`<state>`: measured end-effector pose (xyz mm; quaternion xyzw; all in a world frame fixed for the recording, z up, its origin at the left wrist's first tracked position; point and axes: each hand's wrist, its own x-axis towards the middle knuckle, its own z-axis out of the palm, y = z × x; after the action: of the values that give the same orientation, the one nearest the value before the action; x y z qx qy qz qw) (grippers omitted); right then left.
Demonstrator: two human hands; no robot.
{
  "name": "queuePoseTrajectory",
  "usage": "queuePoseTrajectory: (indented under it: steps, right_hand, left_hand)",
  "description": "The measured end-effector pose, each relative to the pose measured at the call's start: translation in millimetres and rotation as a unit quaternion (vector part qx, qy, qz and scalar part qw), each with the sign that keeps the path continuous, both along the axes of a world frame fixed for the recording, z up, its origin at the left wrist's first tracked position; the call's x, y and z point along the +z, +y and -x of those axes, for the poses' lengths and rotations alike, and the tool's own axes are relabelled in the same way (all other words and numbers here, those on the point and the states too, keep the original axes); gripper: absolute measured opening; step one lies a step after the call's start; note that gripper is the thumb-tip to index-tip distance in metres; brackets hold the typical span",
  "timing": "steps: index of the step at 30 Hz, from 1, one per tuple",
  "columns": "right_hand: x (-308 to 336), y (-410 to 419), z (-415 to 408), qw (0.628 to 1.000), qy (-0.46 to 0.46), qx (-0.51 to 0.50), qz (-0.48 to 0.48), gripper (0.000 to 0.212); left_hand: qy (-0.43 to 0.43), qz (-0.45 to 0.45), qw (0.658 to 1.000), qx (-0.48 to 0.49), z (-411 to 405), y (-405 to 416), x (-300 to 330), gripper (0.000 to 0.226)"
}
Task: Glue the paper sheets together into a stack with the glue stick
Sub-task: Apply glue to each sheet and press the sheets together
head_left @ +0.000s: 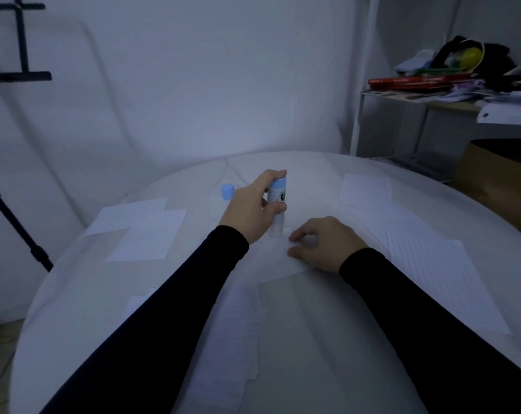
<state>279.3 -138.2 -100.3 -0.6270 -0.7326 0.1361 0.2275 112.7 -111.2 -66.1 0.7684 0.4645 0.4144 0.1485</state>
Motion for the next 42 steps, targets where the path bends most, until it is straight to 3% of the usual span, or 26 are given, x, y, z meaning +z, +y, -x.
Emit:
queuePoseTrajectory:
  steps: [9, 15, 42]
  right_hand:
    - [1.5, -1.8, 3.1, 0.998, -0.051, 0.019, -0.006, 0.036]
    - [2.1, -4.9, 6.4, 0.999, -0.047, 0.012, -0.004, 0.057]
    - [-3.3, -2.3, 7.5, 0.999, -0.039, 0.016, -0.017, 0.056]
  left_hand:
    - [0.052, 0.009, 0.998, 0.020, 33.8, -6.9, 9.0, 0.045]
    - [0.032, 0.019, 0.998, 0.041, 54.0, -14.4, 6.8, 0.043]
    - [0.023, -0.007, 0.998, 0.064, 106.4, -31.2, 1.4, 0.038]
